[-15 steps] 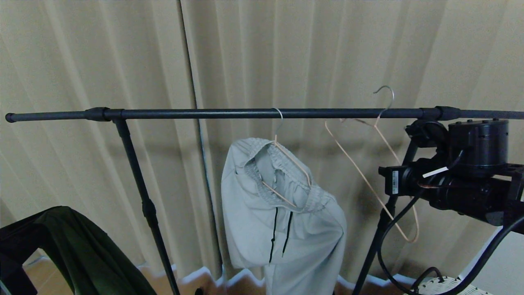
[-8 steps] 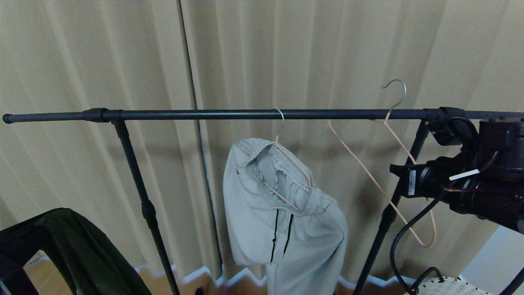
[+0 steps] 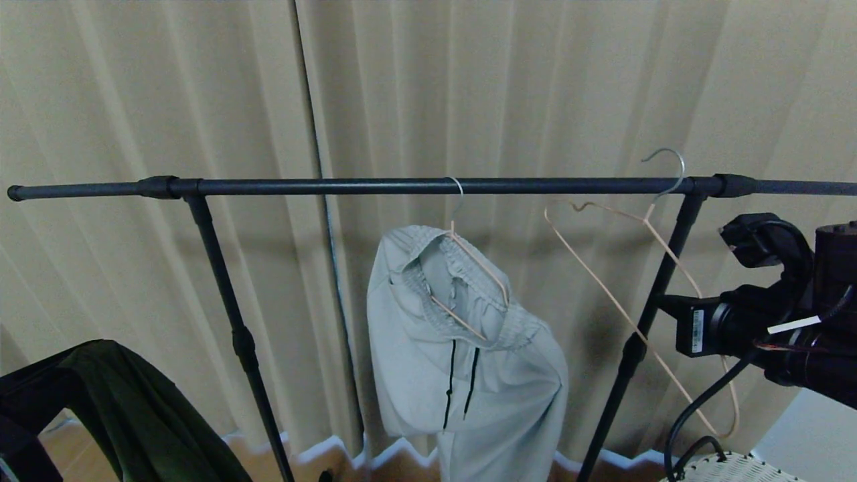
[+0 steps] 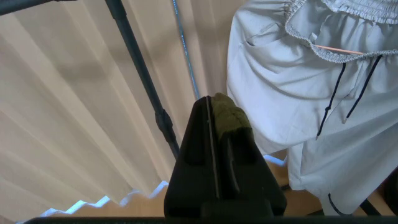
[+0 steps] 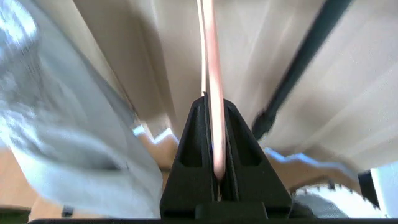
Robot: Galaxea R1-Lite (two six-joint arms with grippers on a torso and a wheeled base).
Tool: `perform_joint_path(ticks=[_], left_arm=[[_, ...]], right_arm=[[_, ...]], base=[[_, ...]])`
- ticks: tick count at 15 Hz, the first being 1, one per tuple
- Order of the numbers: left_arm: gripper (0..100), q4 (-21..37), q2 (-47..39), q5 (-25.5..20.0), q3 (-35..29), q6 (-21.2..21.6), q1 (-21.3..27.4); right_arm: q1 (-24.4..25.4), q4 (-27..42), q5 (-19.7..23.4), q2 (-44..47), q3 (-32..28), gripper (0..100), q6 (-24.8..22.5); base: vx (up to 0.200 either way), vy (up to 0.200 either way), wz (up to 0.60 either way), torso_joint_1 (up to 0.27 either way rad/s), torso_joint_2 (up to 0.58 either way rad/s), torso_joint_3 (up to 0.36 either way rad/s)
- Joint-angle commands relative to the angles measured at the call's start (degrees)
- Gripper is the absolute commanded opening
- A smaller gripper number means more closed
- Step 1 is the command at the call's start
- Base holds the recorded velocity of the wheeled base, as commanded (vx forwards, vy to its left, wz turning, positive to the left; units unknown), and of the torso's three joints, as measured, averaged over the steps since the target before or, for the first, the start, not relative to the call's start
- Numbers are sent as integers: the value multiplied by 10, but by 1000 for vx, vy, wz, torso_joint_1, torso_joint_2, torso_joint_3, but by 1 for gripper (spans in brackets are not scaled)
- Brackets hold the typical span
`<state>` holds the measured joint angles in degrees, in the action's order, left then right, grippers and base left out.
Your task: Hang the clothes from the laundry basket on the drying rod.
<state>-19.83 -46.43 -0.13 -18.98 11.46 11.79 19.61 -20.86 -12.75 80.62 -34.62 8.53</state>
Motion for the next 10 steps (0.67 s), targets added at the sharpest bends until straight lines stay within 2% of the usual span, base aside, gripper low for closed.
perform_joint_path(ticks=[1, 10], left_arm=[[0, 1, -1, 0, 0, 0, -1], [0, 0, 4, 1, 4, 14, -3]], right_arm=[[1, 0, 0, -21, 12, 0, 1], [2, -1, 1, -85, 101, 0, 0]], base=[[-200, 0, 0, -2, 2, 2], [-200, 0, 0, -2, 5, 3]])
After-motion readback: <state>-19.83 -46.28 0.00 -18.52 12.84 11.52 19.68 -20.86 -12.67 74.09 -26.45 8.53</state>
